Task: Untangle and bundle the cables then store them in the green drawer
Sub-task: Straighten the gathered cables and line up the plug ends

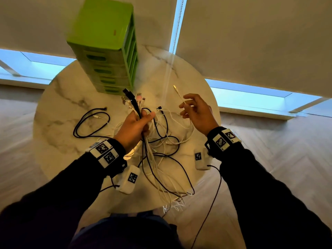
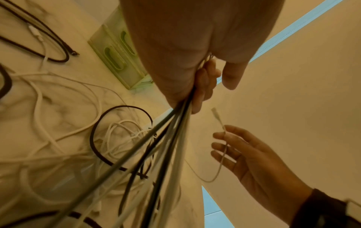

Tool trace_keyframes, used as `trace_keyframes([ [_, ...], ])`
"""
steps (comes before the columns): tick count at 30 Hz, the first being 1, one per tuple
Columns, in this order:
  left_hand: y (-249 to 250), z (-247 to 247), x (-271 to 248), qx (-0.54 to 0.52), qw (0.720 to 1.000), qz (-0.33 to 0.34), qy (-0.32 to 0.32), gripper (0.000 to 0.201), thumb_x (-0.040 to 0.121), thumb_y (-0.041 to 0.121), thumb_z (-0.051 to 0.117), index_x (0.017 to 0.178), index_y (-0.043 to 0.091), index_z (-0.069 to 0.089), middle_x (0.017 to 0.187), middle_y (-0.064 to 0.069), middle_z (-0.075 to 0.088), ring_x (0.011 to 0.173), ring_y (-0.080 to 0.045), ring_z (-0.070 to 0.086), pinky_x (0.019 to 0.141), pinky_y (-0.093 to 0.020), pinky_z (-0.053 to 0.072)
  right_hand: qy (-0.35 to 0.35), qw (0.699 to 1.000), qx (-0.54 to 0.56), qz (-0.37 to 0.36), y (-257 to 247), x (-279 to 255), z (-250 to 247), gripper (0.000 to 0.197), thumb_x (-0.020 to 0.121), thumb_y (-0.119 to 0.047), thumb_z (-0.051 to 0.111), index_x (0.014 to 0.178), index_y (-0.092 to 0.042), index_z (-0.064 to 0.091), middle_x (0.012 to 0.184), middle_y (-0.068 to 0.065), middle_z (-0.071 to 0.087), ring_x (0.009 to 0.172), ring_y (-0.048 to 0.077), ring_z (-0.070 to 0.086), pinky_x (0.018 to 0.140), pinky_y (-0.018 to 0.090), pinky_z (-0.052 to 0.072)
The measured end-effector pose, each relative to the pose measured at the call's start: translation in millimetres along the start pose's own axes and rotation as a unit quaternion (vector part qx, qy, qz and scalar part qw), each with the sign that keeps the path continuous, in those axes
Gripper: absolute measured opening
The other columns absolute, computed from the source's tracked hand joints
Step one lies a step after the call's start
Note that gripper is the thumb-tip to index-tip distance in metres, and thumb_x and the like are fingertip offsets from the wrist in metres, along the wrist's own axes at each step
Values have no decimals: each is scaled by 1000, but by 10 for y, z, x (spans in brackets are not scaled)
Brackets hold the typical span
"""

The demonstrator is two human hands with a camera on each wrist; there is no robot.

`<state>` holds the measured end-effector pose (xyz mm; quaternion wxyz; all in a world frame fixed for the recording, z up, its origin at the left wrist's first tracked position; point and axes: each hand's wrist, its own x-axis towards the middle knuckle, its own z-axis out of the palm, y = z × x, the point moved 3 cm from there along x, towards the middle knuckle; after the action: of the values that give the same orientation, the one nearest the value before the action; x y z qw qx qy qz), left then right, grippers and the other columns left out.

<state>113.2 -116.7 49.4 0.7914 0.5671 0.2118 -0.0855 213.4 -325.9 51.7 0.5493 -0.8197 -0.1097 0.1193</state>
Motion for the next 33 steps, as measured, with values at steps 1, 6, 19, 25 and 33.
trace_keyframes([
  [1,7,13,-3,-25,1000,-11,1,35,97,16,65,76,28,41,59,8,27,49,-9,27,55,-29,26,4,999,32,-8,-116,-26,29,21,102,-13,55,123,-12,57,100,5,72,79,24,72,73,31,60],
  [6,110,56,-97,-75,996,-3,-41,27,86,34,75,80,26,50,65,8,34,55,-7,31,56,-25,29,-21,990,134,-27,-588,-389,478,20,100,-6,58,118,-12,62,100,13,74,80,22,71,75,32,57],
  [19,198,-46,-509,47,996,55,-54,37,107,49,32,100,22,55,61,9,58,55,-6,58,56,-29,45,18,995,101,8,-808,-952,1172,8,92,-9,68,97,-14,67,83,9,72,70,25,72,71,41,62],
  [25,314,-256,-589,196,969,153,-19,49,108,48,22,98,25,65,68,6,52,63,-2,53,72,-24,48,11,999,-34,-22,-801,-966,1244,16,95,-36,65,92,-22,58,84,-5,67,65,2,59,62,20,47],
  [33,645,-594,-542,-12,988,150,32,27,108,49,28,115,62,50,65,4,46,78,-24,71,86,-44,59,-115,982,-144,-33,-503,-950,1267,55,107,-48,35,68,-19,61,58,-5,56,56,7,52,66,20,41],
])
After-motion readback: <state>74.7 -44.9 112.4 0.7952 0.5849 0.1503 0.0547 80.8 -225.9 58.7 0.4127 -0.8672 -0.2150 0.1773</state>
